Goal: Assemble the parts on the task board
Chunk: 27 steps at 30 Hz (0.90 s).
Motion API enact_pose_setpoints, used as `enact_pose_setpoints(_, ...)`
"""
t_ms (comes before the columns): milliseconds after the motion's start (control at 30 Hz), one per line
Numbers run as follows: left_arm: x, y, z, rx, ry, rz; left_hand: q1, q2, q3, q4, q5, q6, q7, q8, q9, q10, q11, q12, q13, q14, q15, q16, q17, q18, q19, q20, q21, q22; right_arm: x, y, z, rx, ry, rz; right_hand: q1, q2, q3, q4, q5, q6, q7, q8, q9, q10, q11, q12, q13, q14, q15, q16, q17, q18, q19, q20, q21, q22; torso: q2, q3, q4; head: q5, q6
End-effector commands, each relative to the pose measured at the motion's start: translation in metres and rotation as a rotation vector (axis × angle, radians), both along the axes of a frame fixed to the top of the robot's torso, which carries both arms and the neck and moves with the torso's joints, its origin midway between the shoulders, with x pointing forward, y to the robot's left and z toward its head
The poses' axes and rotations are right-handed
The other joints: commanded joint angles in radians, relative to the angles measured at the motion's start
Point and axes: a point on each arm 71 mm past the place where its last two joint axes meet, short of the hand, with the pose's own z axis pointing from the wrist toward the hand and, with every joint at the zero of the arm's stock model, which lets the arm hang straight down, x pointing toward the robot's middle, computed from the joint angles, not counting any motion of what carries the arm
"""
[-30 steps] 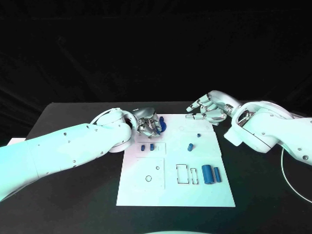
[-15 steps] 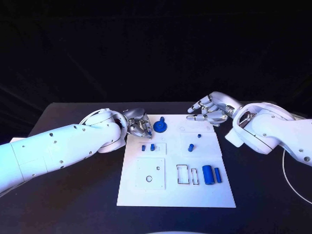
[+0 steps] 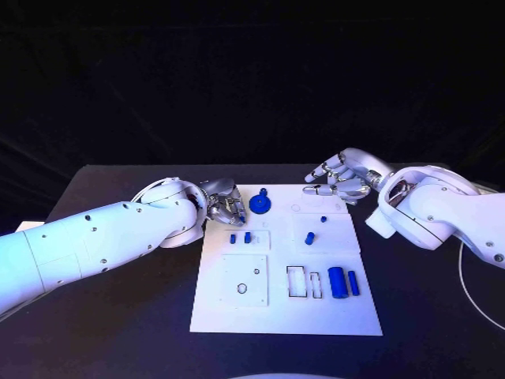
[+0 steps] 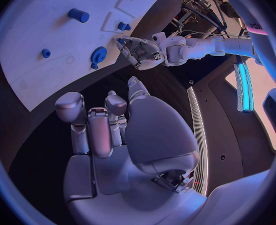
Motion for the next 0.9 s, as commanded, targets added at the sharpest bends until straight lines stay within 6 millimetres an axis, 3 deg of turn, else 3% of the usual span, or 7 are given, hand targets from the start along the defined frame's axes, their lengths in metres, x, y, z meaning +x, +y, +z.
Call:
enact_pose_setpoints(33, -0.0007, -0.0017, -0.0021, 0.006, 0.023, -0.008, -0.009, 0.0, 0.006, 0.001, -0.005, 0.004, -0.002, -0.005, 0.002, 0.008, 0.002, -0.005, 0.001, 0.015, -0.003, -0.005, -0.001, -0.017, 0.006, -0.002, 0.002, 0.07, -0.0007, 0.0016, -0.0005, -0.004, 0.003, 0.016, 0.001, 0.009, -0.002, 0.004, 0.005, -0.003, 0.0, 0.007, 0.001, 0.001, -0.005, 0.003, 0.0, 0.047, -0.007, -0.004, 0.001, 0.005, -0.007, 0.001, -0.004, -0.001, 0.0, 0.0007, -0.0004, 0.001, -0.001)
enact_pose_setpoints(900, 0.0022, -0.0078, -0.0095, 0.017, 0.032, -0.001, -0.005, 0.002, 0.015, -0.004, -0.005, 0.004, -0.002, -0.008, 0.0, 0.01, 0.002, -0.012, 0.002, 0.014, -0.003, -0.007, -0.004, -0.016, 0.004, -0.002, -0.002, 0.069, -0.0009, 0.0026, -0.0008, -0.005, 0.006, 0.021, 0.001, 0.009, -0.002, 0.004, 0.005, -0.003, 0.0, 0.007, 0.001, 0.001, -0.005, 0.003, 0.0, 0.047, -0.007, -0.004, 0.001, 0.005, -0.007, 0.001, -0.004, -0.001, 0.001, 0.0007, -0.0009, -0.001, -0.004)
